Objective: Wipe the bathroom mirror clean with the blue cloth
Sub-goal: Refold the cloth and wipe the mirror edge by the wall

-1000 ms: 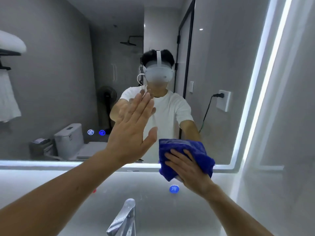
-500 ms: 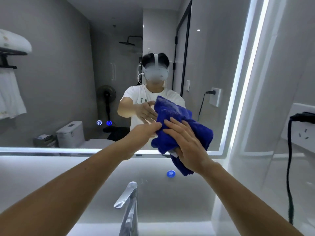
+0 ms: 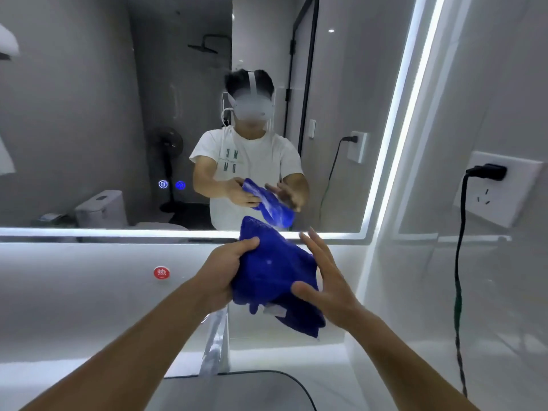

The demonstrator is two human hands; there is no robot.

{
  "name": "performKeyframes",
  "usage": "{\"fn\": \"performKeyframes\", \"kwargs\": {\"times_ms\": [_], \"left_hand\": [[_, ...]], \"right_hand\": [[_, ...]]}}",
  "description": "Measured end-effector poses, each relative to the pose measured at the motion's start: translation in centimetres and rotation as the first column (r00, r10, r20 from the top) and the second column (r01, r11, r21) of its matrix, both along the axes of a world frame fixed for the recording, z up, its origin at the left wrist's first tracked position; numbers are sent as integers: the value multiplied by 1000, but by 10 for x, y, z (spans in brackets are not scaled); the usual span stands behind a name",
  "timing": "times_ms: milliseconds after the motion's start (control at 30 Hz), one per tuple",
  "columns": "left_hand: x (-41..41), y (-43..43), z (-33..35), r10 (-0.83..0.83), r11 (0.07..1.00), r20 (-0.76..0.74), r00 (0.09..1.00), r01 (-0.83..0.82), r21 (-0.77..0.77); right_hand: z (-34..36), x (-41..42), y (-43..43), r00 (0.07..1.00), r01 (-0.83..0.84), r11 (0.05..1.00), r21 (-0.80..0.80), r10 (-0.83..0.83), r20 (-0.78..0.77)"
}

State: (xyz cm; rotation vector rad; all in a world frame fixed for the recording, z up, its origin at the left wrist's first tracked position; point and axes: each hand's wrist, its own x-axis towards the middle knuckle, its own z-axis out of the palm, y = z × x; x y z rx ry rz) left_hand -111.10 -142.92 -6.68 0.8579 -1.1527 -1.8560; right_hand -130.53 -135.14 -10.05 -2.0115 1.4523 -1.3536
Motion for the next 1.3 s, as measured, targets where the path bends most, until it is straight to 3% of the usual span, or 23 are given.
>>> {"fn": "performKeyframes", "kwargs": {"times_ms": [67, 167, 267, 333, 500, 733, 833, 900, 1000, 1100, 1300], "left_hand": [[4, 0, 0, 52, 999, -8, 999, -52, 15], [8, 2, -4, 54, 998, -17, 998, -53, 21], [7, 8, -11, -1, 999, 9, 1000, 0, 40], [7, 10, -17, -31, 999, 30, 999, 29, 45], [19, 1, -30, 41, 999, 223, 974, -38, -18], [29, -3, -63, 87, 995, 437, 895, -58, -80], [32, -4, -68, 178, 981, 467, 866, -120, -150], [35, -5, -69, 181, 982, 409, 894, -141, -126], [38, -3, -66, 41, 996, 363, 931, -9, -89], [40, -2, -61, -108, 976, 410, 906, 175, -130], [46, -1, -65, -18, 873, 645, 764, 326, -363]], "right_hand": [[-12, -5, 7, 936, -26, 973, 228, -56, 347], [-33, -12, 9, 812, -137, 877, 461, -167, 560], [-45, -8, 16, 581, -428, 814, 392, -85, 809], [-46, -4, 22, 502, -493, 790, 365, -84, 860], [-44, -10, 24, 579, -431, 793, 429, -122, 806], [-38, -5, 24, 745, -18, 870, 493, -317, 587], [-39, 2, 25, 819, 123, 890, 439, -341, 462], [-38, 3, 26, 788, 202, 882, 426, -405, 463], [-37, -1, 27, 799, 195, 879, 435, -399, 449], [-34, -6, 27, 871, 37, 879, 476, -262, 416], [-38, -13, 28, 973, 84, 878, 472, -174, 151]]}}
